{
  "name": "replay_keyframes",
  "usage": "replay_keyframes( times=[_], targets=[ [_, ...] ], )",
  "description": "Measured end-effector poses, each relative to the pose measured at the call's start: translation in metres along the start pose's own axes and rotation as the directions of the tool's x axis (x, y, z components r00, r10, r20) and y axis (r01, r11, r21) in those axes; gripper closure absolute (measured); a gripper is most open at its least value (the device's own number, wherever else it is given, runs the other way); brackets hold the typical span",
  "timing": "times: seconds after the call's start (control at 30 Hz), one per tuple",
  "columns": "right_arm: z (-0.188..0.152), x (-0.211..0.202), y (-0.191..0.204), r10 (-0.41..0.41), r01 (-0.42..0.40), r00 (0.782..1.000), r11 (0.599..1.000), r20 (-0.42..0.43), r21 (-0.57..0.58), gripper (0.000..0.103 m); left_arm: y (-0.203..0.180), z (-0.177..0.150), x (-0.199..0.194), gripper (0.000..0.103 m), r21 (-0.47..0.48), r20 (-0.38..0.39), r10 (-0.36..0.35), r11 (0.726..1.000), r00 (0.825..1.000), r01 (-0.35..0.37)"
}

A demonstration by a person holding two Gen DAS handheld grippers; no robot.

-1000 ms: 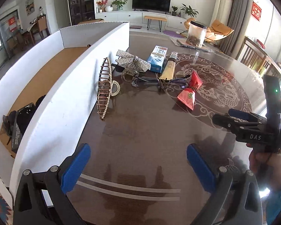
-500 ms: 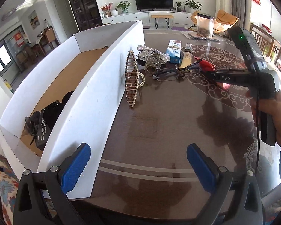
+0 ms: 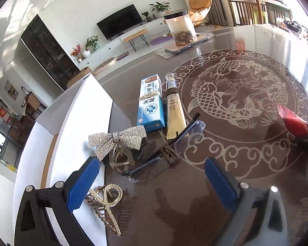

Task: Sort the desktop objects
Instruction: 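Grasp the red packet with the right tool while the left tool grasps the eyeglasses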

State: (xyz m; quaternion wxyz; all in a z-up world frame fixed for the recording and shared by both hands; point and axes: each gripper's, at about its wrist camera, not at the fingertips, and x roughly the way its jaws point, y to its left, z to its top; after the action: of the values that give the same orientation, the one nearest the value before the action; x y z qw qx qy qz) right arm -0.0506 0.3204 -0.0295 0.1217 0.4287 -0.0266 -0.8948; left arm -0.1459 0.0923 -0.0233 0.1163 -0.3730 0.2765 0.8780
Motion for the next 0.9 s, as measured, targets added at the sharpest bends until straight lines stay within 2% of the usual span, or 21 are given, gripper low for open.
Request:
replay_keyframes(
  times=[0.07, 0.13, 0.2, 0.23, 0.3, 0.33, 0.37, 0.4, 0.43, 0.53, 0.57, 0.63, 0.73, 0.83, 0.9],
  targets=[
    [0.001, 0.000, -0.003, 0.009, -0.010, 1.000, 1.000, 0.005, 0.025, 0.077, -0.001, 0.010, 0.019, 0.000, 0.002, -0.030, -0.039, 0.999, 0.999, 0.039],
    [0.002, 0.000, -0.006, 0.024, -0.024, 1.000, 0.998, 0.010, 0.052, 0.078, -0.004, 0.014, 0.036, 0.000, -0.006, -0.069, -0.112, 0.994, 0.991, 0.111],
    [0.002, 0.000, -0.007, 0.029, -0.030, 1.000, 0.998, 0.011, 0.063, 0.078, -0.009, 0.011, 0.047, 0.000, -0.018, -0.110, -0.203, 0.979, 0.973, 0.202],
    [0.002, 0.000, -0.006, 0.025, -0.026, 1.000, 0.998, 0.011, 0.059, 0.078, -0.009, 0.008, 0.045, 0.002, -0.050, -0.088, -0.250, 0.968, 0.964, 0.247],
    [0.003, 0.000, -0.004, 0.016, -0.016, 1.000, 0.999, 0.009, 0.051, 0.077, -0.007, 0.003, 0.045, 0.008, -0.107, -0.100, -0.363, 0.930, 0.926, 0.353],
    [0.003, 0.001, -0.003, 0.015, -0.015, 1.000, 0.999, 0.009, 0.051, 0.077, -0.007, 0.000, 0.040, 0.016, -0.121, -0.096, -0.413, 0.908, 0.905, 0.402],
    [0.002, 0.000, -0.004, 0.018, -0.019, 1.000, 0.998, 0.010, 0.053, 0.077, -0.008, -0.005, 0.033, 0.021, -0.133, -0.085, -0.483, 0.872, 0.871, 0.471],
    [0.002, 0.000, -0.005, 0.024, -0.025, 1.000, 0.998, 0.011, 0.059, 0.077, -0.008, -0.010, 0.027, 0.021, -0.143, -0.079, -0.536, 0.840, 0.840, 0.523],
    [0.002, 0.000, -0.007, 0.032, -0.033, 0.999, 0.997, 0.012, 0.065, 0.077, -0.009, -0.015, 0.020, 0.021, -0.146, -0.073, -0.548, 0.832, 0.833, 0.534],
    [0.002, 0.001, -0.009, 0.042, -0.043, 0.999, 0.996, 0.013, 0.074, 0.077, -0.013, -0.022, 0.008, 0.021, -0.125, -0.066, -0.457, 0.886, 0.887, 0.447],
    [0.002, 0.001, -0.008, 0.038, -0.038, 0.999, 0.997, 0.012, 0.070, 0.077, -0.015, -0.022, 0.007, 0.021, -0.123, -0.070, -0.429, 0.899, 0.900, 0.419],
    [0.002, 0.001, -0.005, 0.023, -0.023, 1.000, 0.998, 0.010, 0.058, 0.077, -0.020, -0.020, 0.011, 0.021, -0.122, -0.079, -0.394, 0.915, 0.916, 0.384],
    [0.002, 0.002, -0.001, 0.003, -0.003, 1.000, 0.999, 0.007, 0.041, 0.077, -0.024, -0.016, 0.020, 0.016, -0.135, -0.081, -0.370, 0.924, 0.926, 0.357],
    [0.001, 0.001, -0.001, 0.000, 0.000, 1.000, 0.999, 0.007, 0.038, 0.077, -0.029, -0.013, 0.022, 0.018, -0.161, -0.076, -0.384, 0.915, 0.920, 0.369],
    [0.001, 0.002, -0.001, 0.001, -0.002, 1.000, 0.999, 0.007, 0.039, 0.076, -0.032, -0.013, 0.014, 0.045, -0.159, -0.050, -0.382, 0.915, 0.923, 0.371]
  ],
)
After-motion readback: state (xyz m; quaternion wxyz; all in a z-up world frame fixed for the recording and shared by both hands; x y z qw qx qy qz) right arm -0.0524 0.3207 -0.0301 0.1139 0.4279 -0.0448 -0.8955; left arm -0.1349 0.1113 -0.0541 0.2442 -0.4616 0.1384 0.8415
